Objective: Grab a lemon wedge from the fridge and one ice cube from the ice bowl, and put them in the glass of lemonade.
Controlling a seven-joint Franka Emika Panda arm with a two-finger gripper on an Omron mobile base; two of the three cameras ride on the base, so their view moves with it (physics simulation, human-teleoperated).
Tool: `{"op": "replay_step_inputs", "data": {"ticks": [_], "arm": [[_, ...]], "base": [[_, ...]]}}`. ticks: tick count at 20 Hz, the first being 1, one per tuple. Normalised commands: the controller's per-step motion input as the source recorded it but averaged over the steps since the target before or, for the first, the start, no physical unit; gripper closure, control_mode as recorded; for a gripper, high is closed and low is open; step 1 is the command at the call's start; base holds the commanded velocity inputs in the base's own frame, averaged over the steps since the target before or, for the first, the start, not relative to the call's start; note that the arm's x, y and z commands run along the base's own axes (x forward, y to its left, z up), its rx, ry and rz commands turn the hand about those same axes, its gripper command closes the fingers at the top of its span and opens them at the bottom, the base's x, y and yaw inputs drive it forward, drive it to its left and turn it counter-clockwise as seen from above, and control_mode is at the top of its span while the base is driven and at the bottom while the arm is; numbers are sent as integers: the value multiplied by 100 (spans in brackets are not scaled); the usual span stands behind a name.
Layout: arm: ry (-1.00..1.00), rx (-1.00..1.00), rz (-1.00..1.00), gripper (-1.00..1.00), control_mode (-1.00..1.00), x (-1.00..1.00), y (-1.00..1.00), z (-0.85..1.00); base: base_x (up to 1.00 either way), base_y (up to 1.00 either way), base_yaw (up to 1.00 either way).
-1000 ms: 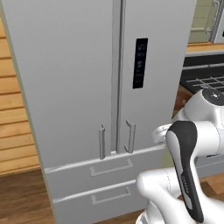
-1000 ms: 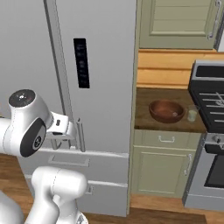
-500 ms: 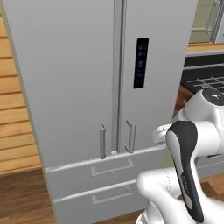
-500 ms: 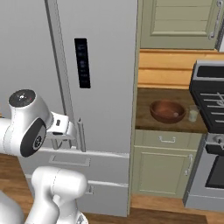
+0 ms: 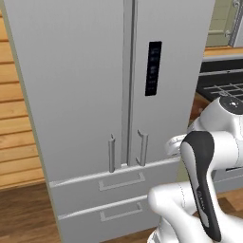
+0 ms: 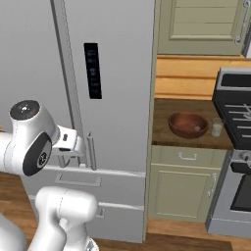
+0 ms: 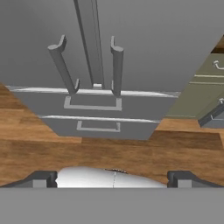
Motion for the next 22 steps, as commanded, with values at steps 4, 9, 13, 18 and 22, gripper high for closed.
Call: {"op": "replay_step_inputs", "data": {"ticks": [4,9,13,18,22], "arm": [[0,0,0,-100,100,0,0,0],[-10,0,3,-100,-100,0,0,0],[-29,0,9,-100,-100,45,27,0],[-9,0,4,-100,-100,98,8,-27],[15,-1,-3,-100,-100,71,-10,-60]], "base": [[0,0,0],[0,0,0],[0,0,0],[0,0,0],[0,0,0]]}}
